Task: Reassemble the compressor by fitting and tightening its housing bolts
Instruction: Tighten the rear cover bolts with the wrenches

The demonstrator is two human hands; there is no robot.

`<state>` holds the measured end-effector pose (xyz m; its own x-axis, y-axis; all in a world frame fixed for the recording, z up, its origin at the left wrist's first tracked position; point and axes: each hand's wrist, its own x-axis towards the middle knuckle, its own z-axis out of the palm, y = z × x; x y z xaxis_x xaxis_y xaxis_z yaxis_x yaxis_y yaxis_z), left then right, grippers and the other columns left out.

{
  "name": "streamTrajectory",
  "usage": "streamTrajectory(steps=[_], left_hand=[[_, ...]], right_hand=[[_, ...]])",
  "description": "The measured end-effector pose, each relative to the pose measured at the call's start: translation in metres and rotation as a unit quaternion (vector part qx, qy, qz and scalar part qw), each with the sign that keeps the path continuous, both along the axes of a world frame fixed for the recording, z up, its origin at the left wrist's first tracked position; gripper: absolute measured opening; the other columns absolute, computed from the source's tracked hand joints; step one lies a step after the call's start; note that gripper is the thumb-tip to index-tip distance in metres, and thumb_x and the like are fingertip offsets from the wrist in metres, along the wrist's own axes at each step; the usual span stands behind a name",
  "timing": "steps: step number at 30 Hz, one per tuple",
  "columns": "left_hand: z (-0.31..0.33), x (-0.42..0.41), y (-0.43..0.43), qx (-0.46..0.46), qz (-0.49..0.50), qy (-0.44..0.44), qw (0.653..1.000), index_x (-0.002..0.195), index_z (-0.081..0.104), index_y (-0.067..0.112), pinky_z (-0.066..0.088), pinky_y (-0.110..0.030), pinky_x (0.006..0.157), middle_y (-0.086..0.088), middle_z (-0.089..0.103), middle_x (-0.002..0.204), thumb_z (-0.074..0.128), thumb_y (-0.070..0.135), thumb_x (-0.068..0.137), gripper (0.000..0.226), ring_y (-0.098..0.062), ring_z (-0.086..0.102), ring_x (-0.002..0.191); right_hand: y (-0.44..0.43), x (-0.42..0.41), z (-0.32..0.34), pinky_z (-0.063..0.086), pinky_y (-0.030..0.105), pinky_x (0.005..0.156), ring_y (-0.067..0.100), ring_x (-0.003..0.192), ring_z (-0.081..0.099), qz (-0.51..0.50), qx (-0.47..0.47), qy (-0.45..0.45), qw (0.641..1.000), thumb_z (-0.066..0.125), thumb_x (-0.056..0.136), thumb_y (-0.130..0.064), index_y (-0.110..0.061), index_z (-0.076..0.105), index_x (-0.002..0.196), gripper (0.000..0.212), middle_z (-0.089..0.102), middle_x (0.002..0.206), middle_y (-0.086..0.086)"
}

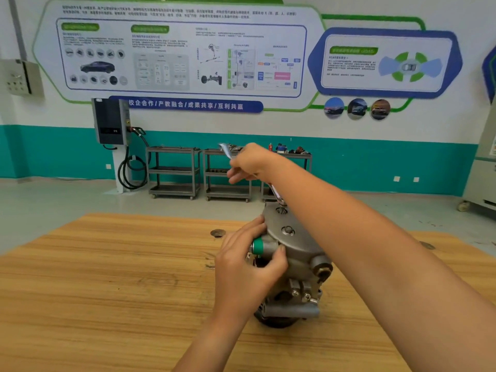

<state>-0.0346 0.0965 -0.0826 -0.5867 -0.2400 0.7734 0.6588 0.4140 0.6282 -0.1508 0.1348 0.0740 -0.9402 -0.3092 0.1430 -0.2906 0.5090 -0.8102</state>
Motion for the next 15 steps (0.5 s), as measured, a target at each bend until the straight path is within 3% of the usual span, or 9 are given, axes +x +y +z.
streamTrajectory(steps=[4, 6, 7, 12, 15], left_hand=[[-0.003, 0.005, -0.002, 0.0, -0.006, 0.052, 0.999, 0.107, 0.062, 0.022, 0.042, -0.011, 0.093, 0.021, 0.058, 0.114, 0.06, 0.036, 0.068, 0.042, 0.005, 0.055, 0.109], [-0.006, 0.004, -0.006, 0.015, 0.003, 0.058, 0.998, 0.106, 0.062, 0.022, 0.042, -0.011, 0.093, 0.019, 0.059, 0.113, 0.06, 0.036, 0.068, 0.041, 0.004, 0.056, 0.109], [-0.007, 0.003, -0.009, 0.027, 0.004, 0.056, 0.998, 0.105, 0.062, 0.022, 0.043, -0.011, 0.093, 0.018, 0.06, 0.113, 0.06, 0.037, 0.067, 0.041, 0.005, 0.056, 0.109], [-0.011, 0.004, -0.015, 0.053, 0.009, 0.039, 0.998, 0.104, 0.063, 0.021, 0.042, -0.009, 0.092, 0.016, 0.061, 0.113, 0.067, 0.028, 0.067, 0.038, 0.009, 0.055, 0.109], [-0.013, 0.007, -0.012, 0.056, 0.02, 0.041, 0.997, 0.105, 0.063, 0.02, 0.041, -0.009, 0.093, 0.015, 0.06, 0.114, 0.068, 0.021, 0.067, 0.038, 0.009, 0.054, 0.109]], right_hand=[[0.048, -0.02, -0.01, 0.056, 0.022, 0.064, 0.013, 0.059, 0.065, -0.068, -0.251, -0.107, 0.96, 0.047, 0.097, -0.007, 0.003, 0.049, 0.119, 0.025, 0.065, 0.083, 0.009], [0.077, -0.019, -0.024, 0.05, 0.03, 0.09, 0.012, 0.071, 0.065, -0.068, -0.35, -0.158, 0.921, 0.049, 0.095, -0.008, -0.004, 0.06, 0.099, 0.012, 0.068, 0.073, 0.002], [0.09, -0.014, -0.033, 0.045, 0.031, 0.096, 0.01, 0.073, 0.065, -0.061, -0.396, -0.165, 0.901, 0.049, 0.095, -0.009, -0.007, 0.061, 0.089, 0.014, 0.07, 0.068, -0.001], [0.12, 0.042, -0.073, 0.054, 0.021, 0.061, 0.007, 0.064, 0.069, -0.031, -0.619, -0.077, 0.781, 0.046, 0.096, -0.007, -0.017, 0.053, 0.08, 0.021, 0.071, 0.065, -0.003], [0.122, 0.079, -0.099, 0.056, 0.024, 0.063, 0.012, 0.072, 0.07, -0.017, -0.65, 0.022, 0.759, 0.047, 0.095, -0.005, -0.016, 0.053, 0.081, 0.019, 0.069, 0.068, -0.001]])
